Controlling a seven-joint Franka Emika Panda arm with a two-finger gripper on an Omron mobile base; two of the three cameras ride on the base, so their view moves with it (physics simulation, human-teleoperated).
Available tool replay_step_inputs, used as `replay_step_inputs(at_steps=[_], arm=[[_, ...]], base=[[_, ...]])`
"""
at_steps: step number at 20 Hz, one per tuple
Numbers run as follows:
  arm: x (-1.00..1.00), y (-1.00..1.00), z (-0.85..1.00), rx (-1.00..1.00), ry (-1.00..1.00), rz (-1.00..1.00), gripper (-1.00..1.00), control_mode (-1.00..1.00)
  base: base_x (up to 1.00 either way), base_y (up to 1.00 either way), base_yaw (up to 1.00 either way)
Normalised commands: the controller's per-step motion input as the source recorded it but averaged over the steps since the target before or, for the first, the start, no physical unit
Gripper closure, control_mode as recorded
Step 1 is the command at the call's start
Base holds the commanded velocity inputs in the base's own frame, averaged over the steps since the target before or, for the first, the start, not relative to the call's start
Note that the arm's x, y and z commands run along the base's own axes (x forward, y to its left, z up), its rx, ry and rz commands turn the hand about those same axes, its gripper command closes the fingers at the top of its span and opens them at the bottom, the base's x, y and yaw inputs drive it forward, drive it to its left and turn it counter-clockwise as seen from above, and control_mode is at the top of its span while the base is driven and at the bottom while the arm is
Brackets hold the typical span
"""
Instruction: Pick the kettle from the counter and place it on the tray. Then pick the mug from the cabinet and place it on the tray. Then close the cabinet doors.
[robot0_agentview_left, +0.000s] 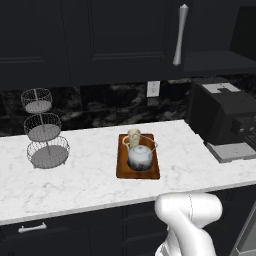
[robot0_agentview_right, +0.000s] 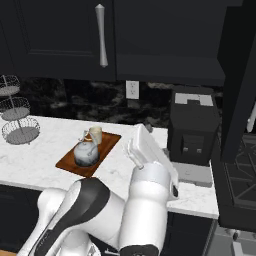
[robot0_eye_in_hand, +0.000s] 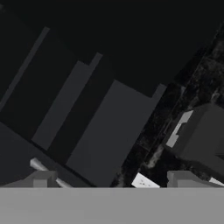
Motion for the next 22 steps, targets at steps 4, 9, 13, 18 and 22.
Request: replay_step_inputs(at_steps=[4, 9, 13, 18, 22], arm=[[-0.07, -0.87, -0.04, 0.01, -0.08, 0.16, -1.00, -1.00], [0.00, -0.65, -0.04, 0.00, -0.03, 0.14, -1.00, -1.00], [-0.03, -0.27, -0.45, 0.00, 0.00, 0.07, -1.00, -1.00], [-0.16, -0.14, -0.37, 0.00, -0.03, 0.01, -1.00, -1.00], [0.00, -0.31, 0.06, 0.02, 0.00, 0.00, -1.00, -1.00]], base=[[0.00, 0.00, 0.00], [0.00, 0.00, 0.00], [0.00, 0.00, 0.00], [0.00, 0.00, 0.00], [0.00, 0.00, 0.00]])
